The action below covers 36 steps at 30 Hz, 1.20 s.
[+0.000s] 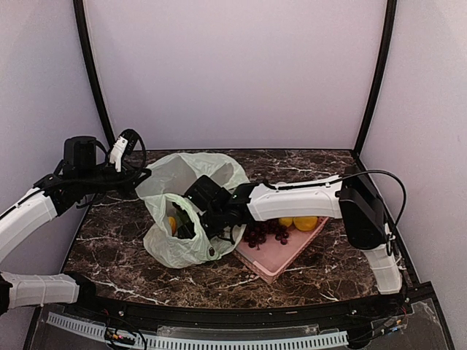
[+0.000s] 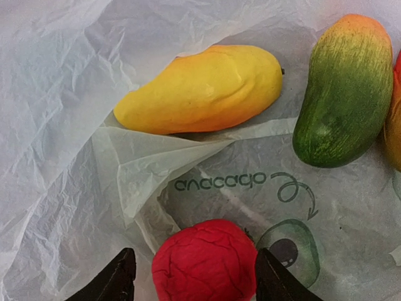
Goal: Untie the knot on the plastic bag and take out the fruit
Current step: Reach into the gripper in the takeout bag, then pick up the fake fruit from the takeout bag.
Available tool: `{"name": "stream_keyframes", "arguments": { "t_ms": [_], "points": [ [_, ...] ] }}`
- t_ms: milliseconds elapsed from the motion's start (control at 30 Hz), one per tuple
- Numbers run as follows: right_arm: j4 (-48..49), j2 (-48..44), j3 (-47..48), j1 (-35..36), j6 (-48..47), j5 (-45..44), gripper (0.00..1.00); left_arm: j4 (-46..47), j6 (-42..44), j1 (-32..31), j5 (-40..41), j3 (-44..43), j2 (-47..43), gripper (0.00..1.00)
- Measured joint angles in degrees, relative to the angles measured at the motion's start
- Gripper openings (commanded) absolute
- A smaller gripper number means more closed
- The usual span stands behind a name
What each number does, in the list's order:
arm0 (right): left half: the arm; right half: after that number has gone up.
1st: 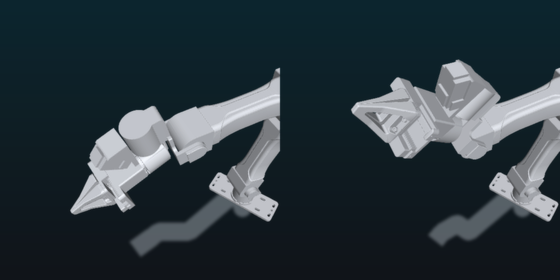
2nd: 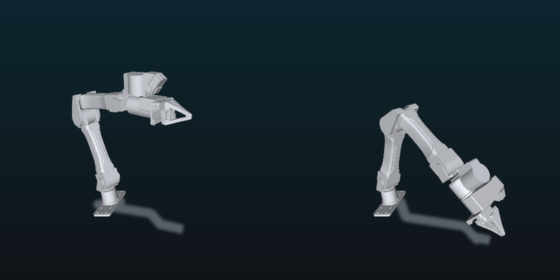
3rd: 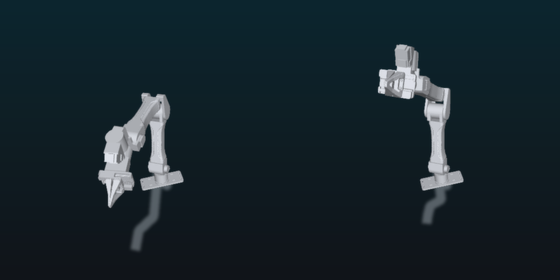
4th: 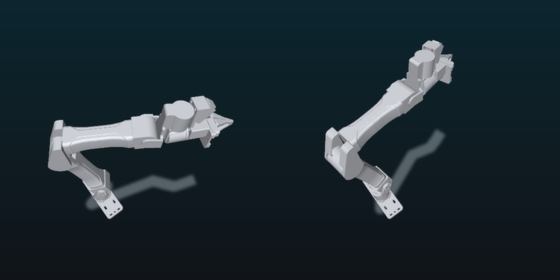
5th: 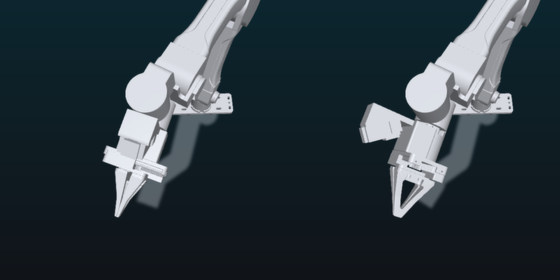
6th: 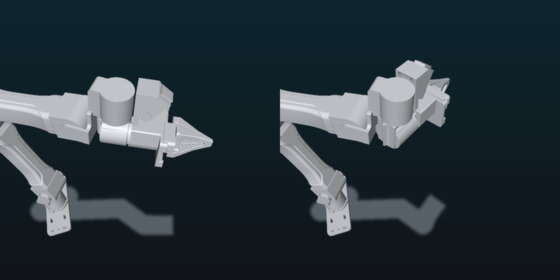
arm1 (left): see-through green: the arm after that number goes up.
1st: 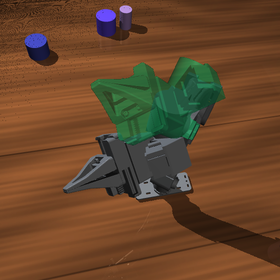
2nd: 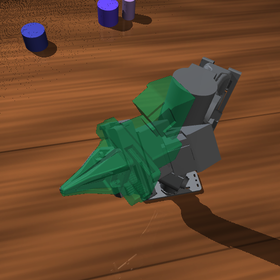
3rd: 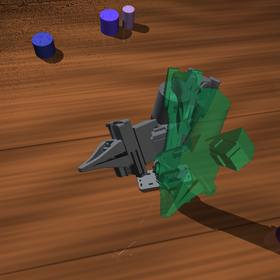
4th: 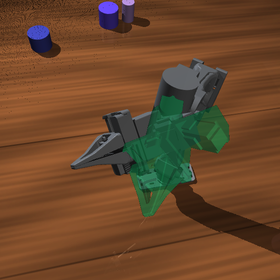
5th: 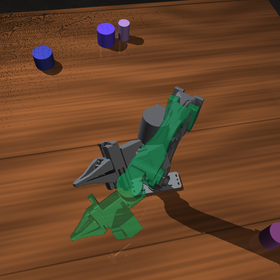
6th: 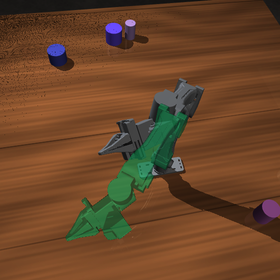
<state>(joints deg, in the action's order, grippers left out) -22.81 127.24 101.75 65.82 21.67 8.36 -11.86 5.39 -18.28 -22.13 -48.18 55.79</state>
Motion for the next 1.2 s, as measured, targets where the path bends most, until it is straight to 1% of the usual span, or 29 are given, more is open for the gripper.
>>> {"name": "stream_keyframes", "arguments": {
  "t_ms": [100,200,400,533,633,667,733,1000,1100,1200],
  "points": [
    [-0.8,0.2,0.0,0.6,0.1,0.0,0.69,0.0,0.0,0.0,0.0,0.0,-0.1,0.01],
    [-1.8,1.1,0.9,1.1,0.0,-0.1,0.70,0.0,0.0,0.0,0.0,0.0,-0.2,0.01],
    [-4.1,3.3,2.0,1.6,0.1,-0.3,0.79,0.0,0.0,0.0,0.0,0.0,-0.3,0.01],
    [-4.7,3.7,2.1,1.9,0.0,-0.6,0.80,0.0,0.0,0.0,0.0,0.0,-0.3,0.01],
    [-5.0,4.2,2.7,2.2,0.1,-0.9,0.79,0.0,0.0,0.0,0.0,0.0,-0.3,0.01],
    [-5.1,4.4,3.0,2.2,0.1,-1.0,0.77,0.0,0.0,0.0,0.0,0.0,-0.3,0.01],
    [-5.2,4.8,3.4,2.2,0.4,-1.5,0.68,0.0,0.0,0.0,0.0,0.0,-0.3,0.01],
    [-5.1,4.9,3.5,2.2,1.9,-2.9,0.43,0.0,0.0,0.0,0.0,0.0,-0.3,0.01],
    [-4.3,4.9,3.1,2.2,2.2,-3.1,0.37,0.0,0.0,0.0,0.0,0.0,-0.3,0.01],
    [-2.1,4.3,1.5,2.2,2.5,-3.0,0.34,0.0,0.0,0.0,0.0,0.0,-0.3,0.01]
  ]
}}
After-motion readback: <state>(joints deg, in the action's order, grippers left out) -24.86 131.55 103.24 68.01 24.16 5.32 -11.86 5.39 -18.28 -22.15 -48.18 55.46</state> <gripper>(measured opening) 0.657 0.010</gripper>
